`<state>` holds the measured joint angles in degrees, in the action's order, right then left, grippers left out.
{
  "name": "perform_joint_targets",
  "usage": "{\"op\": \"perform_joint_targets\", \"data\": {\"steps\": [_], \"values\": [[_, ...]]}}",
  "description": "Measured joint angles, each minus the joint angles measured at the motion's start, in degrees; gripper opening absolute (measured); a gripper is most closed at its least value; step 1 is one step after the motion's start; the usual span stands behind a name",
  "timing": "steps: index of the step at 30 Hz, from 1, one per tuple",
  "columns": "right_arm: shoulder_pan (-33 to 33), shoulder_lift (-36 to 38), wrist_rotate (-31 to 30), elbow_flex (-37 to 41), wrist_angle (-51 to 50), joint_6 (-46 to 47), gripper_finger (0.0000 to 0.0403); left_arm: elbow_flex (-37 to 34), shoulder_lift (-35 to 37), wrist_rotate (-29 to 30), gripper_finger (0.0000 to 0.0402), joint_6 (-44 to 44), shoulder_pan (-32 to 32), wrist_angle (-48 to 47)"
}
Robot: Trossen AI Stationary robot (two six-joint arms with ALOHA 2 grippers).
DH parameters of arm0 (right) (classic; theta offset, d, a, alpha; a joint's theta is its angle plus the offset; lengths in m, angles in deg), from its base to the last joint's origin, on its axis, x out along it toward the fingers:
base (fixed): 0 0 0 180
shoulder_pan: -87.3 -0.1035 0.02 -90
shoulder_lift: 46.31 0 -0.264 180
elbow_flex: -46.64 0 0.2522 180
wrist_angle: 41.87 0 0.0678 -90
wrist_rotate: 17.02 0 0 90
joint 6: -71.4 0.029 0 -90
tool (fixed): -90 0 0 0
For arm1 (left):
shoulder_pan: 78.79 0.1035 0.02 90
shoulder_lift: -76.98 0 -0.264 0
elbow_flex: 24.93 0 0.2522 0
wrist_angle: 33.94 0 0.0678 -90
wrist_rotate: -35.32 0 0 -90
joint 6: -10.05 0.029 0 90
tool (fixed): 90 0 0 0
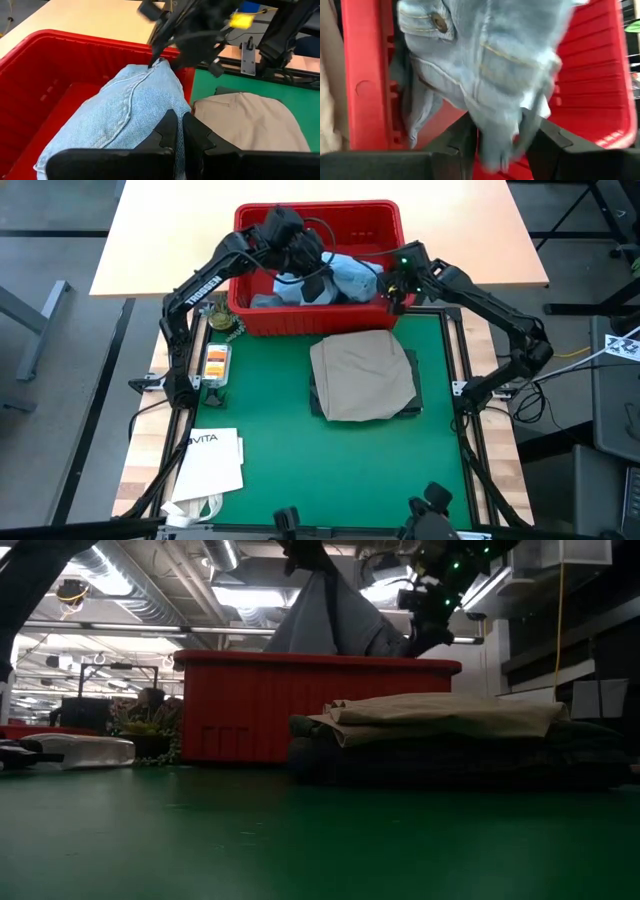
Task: Fold Laundry from Bin
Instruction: Fold the light blue pants
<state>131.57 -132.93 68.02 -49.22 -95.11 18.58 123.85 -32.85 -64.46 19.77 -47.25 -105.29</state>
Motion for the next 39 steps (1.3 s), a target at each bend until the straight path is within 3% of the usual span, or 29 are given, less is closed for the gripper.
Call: {"op": "perform_joint_targets", "data": {"steps": [6,9,13,16,19,24,33,39], "values": [[0.00,-2.11,0.03,0.00,0.16,-0.01,0.0134,0.00,-0.01,0.01,0.0002,0.00,-0.71,0.00],[0.00,-2.08,-0.01,0.00,0.32,-0.04,0.0100,0.00,-0.01,0.79,0.0002,0.02,-0.71,-0.03],[0.00,-1.22,-0.54,-0.43,-0.12,-0.35,0.0023,0.00,-0.01,2.08,0.0002,0.04,-0.68,-0.54],[0.00,-0.29,-1.78,-3.00,-0.94,-1.53,0.0015,0.00,-0.01,2.08,0.0002,0.02,-0.44,-0.55],[0.00,0.23,-4.36,-8.30,-4.37,-1.60,0.0027,0.00,-0.01,2.08,0.0002,0.00,-0.49,-0.55],[-0.04,0.23,-8.00,-20.32,-13.91,-1.64,0.0007,0.00,-0.01,2.07,0.0002,-0.03,-1.70,-0.56],[-0.16,0.32,-5.64,-41.04,-32.96,3.44,0.0006,0.00,-0.01,1.20,0.0002,-0.16,-7.62,1.29],[-6.05,0.60,-5.18,-47.40,-46.82,9.71,0.0008,0.00,-0.01,1.29,0.0002,-0.13,-13.10,0.86]]}}
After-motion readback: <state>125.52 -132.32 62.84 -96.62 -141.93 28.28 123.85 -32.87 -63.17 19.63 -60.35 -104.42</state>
